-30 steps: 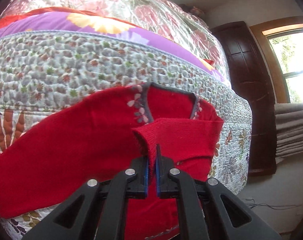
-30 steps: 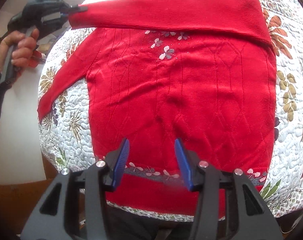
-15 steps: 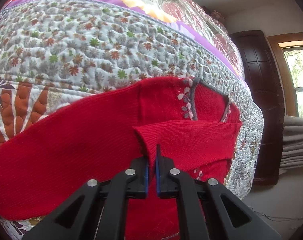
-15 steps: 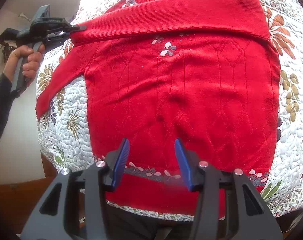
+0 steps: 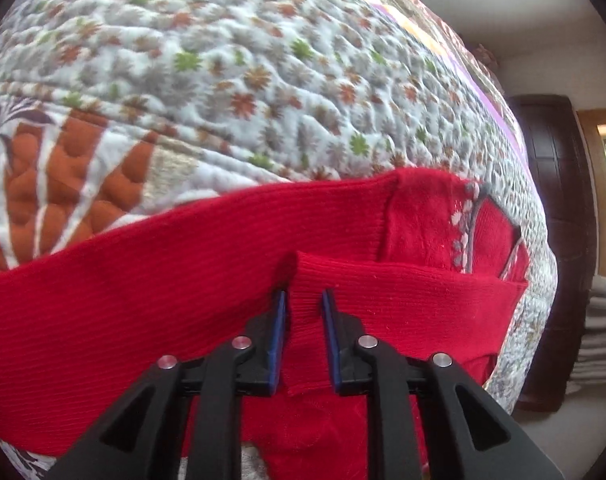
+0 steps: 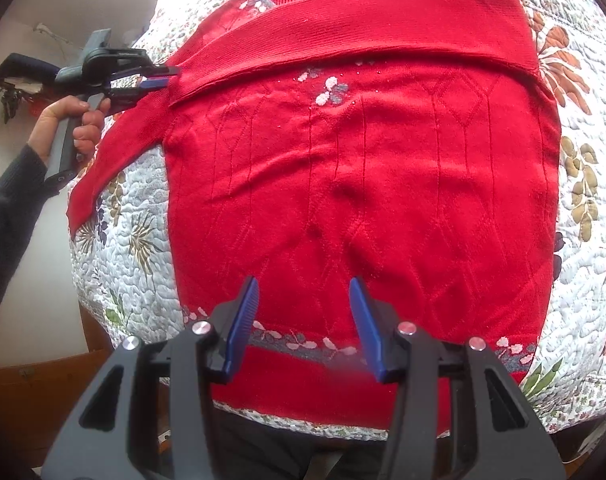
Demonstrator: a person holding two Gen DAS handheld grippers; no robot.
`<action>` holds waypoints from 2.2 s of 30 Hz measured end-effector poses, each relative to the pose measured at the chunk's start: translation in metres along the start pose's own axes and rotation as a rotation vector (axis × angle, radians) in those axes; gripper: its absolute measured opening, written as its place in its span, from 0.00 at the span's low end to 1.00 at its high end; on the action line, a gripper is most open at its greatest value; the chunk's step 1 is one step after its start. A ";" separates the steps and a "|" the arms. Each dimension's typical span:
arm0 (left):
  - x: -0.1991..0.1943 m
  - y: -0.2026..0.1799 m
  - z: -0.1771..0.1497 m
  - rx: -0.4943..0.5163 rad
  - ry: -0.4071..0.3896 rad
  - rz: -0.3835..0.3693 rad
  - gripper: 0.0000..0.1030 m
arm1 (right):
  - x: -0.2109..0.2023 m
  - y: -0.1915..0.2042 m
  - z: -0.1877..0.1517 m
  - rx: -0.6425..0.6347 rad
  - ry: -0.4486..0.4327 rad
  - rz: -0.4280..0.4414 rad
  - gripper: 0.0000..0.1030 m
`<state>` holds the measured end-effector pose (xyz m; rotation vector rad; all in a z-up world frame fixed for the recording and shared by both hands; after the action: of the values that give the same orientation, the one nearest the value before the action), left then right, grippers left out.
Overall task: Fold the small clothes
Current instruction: 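Lay the sleeve cuff down past the neckline and open the right tool, then move the left tool to the other sleeve cuff and grasp it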
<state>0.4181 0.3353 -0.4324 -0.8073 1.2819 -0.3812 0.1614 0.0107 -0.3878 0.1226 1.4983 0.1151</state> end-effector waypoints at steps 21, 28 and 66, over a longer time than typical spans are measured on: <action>-0.072 0.059 -0.045 -0.232 -0.203 -0.198 0.59 | -0.015 0.032 0.012 -0.078 -0.022 0.012 0.50; -0.224 0.183 -0.152 -0.499 -0.602 -0.069 0.79 | -0.024 0.078 0.033 -0.191 -0.057 0.058 0.55; -0.332 0.064 -0.070 -0.171 -0.743 0.082 0.06 | -0.041 0.083 0.037 -0.228 -0.097 0.078 0.56</action>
<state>0.2497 0.5772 -0.2519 -0.9203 0.6486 0.1034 0.1950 0.0864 -0.3322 0.0029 1.3741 0.3366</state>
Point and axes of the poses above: each gripper's, at about its wrist camera, not at the fingertips, and x roughly the way its jaws point, y to its left, z to its top, the point moved 1 cm from there along x, roughly the way its jaws point, and after that the axes turned 11 degrees about -z, right-handed, at the moved point
